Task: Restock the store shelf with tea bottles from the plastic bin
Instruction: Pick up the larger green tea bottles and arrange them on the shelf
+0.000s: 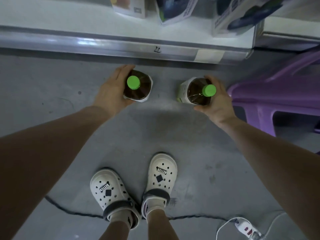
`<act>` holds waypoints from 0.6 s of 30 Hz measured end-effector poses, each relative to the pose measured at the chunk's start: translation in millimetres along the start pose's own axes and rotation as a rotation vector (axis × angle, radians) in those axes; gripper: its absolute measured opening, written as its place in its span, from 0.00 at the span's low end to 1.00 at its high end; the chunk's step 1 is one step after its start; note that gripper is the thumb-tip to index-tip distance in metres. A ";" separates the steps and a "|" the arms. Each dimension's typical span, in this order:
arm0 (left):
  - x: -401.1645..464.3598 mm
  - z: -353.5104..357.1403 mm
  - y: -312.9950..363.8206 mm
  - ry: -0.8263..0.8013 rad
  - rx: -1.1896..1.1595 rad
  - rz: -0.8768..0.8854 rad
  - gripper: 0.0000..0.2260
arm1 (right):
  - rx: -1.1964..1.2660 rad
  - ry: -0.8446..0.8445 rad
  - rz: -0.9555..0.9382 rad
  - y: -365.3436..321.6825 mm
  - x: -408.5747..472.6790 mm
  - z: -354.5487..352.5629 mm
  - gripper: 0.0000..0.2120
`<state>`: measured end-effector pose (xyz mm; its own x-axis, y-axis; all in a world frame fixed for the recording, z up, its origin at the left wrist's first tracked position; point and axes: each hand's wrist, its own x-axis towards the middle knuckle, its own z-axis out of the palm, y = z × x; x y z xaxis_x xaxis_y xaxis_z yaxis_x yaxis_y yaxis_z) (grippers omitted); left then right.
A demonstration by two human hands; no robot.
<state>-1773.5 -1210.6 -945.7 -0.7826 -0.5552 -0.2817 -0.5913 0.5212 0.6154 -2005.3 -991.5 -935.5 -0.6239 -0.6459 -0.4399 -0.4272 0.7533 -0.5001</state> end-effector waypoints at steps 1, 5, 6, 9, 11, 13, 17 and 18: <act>2.1 -0.9 1.6 0.000 0.006 -0.007 0.40 | -0.005 0.011 0.004 -0.2 -0.3 0.9 0.45; 3.7 -4.9 7.4 -0.041 0.045 -0.049 0.35 | -0.011 0.016 0.050 -5.4 -10.1 3.6 0.42; 1.7 -6.4 7.9 -0.058 0.043 -0.066 0.35 | -0.005 0.017 0.063 -9.1 -15.1 4.2 0.43; -10.5 -14.8 10.8 -0.097 -0.044 -0.191 0.39 | 0.061 0.008 0.159 -21.6 -37.4 6.6 0.43; -25.2 -23.9 14.3 -0.111 -0.142 -0.312 0.39 | 0.147 -0.033 0.272 -25.3 -59.6 8.4 0.43; -43.9 -38.9 20.2 -0.128 -0.212 -0.417 0.39 | 0.323 -0.074 0.369 -29.6 -83.4 4.6 0.45; -81.0 -84.5 47.1 -0.218 -0.276 -0.469 0.40 | 0.505 -0.118 0.388 -52.8 -136.3 -19.7 0.44; -90.3 -99.1 57.9 -0.242 -0.286 -0.466 0.40 | 0.537 -0.096 0.398 -70.2 -150.8 -32.9 0.44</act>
<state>-1717.7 -1194.6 -811.7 -0.4951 -0.5025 -0.7088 -0.8335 0.0443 0.5508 -1902.8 -942.9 -809.5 -0.5946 -0.3586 -0.7196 0.2237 0.7859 -0.5765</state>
